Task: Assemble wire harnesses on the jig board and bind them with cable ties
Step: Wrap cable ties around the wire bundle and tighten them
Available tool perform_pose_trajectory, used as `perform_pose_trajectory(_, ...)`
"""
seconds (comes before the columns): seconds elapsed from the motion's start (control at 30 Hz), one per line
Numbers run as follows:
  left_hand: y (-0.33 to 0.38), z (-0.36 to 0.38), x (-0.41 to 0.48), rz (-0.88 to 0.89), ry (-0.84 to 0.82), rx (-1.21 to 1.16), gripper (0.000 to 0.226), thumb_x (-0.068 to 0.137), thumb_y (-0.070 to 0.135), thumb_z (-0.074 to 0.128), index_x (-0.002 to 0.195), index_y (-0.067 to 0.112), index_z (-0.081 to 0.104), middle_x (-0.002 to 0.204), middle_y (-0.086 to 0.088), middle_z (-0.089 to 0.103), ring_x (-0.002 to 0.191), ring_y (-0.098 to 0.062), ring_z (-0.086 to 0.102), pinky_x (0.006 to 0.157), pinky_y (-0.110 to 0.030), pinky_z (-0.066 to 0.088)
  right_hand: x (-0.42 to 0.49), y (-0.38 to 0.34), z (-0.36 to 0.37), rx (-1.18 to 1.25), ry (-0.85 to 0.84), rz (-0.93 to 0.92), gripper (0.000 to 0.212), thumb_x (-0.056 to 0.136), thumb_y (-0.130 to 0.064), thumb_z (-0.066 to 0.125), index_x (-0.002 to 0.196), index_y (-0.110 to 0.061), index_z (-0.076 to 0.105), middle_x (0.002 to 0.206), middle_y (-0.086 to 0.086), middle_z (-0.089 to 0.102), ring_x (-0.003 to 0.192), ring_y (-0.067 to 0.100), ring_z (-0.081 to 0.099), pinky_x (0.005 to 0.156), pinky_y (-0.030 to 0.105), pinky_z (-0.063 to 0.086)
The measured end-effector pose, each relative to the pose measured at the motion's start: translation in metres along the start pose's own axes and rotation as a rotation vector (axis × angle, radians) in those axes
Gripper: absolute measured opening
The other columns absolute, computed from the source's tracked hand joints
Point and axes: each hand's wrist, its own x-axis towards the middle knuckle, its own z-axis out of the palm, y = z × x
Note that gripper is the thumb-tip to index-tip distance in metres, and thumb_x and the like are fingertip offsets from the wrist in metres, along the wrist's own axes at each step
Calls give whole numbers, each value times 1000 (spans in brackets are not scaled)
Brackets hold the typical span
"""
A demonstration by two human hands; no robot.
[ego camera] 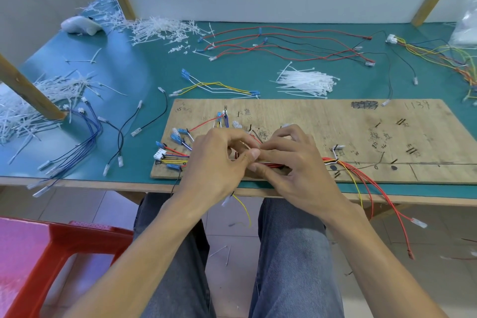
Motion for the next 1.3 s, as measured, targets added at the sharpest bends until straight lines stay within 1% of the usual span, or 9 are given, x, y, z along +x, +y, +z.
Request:
perform_pose_trajectory(0.17,6,-8,12,-9,3,72,25,87,19,83,70,33,72,61,29,61,49,4,46,49,-10,32,1,-2,-1,10,9,9,12,97,-37,77,99,-28,84,101,-21,73,105,23,56,83,56,43)
perform_pose_trajectory(0.3,13,-6,14,19,1,146,21,90,17,79,75,30,72,51,37,51,54,14,49,52,-7,33,6,-6,-5,87,-22,97,26,101,-43,65,92,-29,85,96,-24,73,104,21,55,86,58,45)
perform_pose_trajectory(0.47,11,-10,19,30,1,154,17,87,14,82,77,28,77,58,22,58,62,15,50,58,-5,33,18,-9,-12,188,-147,225,17,96,-38,75,90,-26,86,94,-20,76,99,19,58,94,53,46)
perform_pose_trajectory(0.57,10,-9,21,8,11,179,15,86,19,83,78,30,78,55,29,56,65,17,49,56,-10,32,21,-10,-15,279,-140,269,8,91,-30,82,89,-23,86,87,-13,77,87,10,61,97,41,46)
perform_pose_trajectory(0.67,11,-8,24,-17,22,205,12,86,22,82,78,30,79,58,43,50,66,17,48,55,-23,29,24,-11,-16,372,-136,330,9,87,-31,85,94,-25,86,82,-11,76,80,10,62,86,32,47)
perform_pose_trajectory(0.8,15,-6,25,-19,71,209,12,86,22,81,76,28,76,56,29,56,59,-2,48,58,-29,32,24,-9,-16,355,-154,336,5,87,-31,86,92,-29,86,80,-6,77,82,21,63,82,39,48)
perform_pose_trajectory(0.87,18,-5,28,3,105,179,15,87,20,80,75,27,74,57,19,57,62,-4,48,62,-31,38,22,-10,-16,295,-177,294,4,88,-26,85,92,-26,86,88,-12,79,87,13,65,86,39,49)
perform_pose_trajectory(1.1,27,-2,31,84,156,82,25,88,2,73,74,22,69,54,24,55,57,8,51,56,-12,30,26,-11,-18,119,-244,224,3,87,-26,83,86,-27,84,91,-23,76,93,12,56,90,41,48)
perform_pose_trajectory(1.3,12,-6,22,184,87,-23,12,93,12,74,86,21,71,79,10,70,74,-11,61,67,-18,43,32,-10,-20,136,-294,256,3,85,-28,84,87,-29,82,86,-12,75,90,18,57,92,45,47)
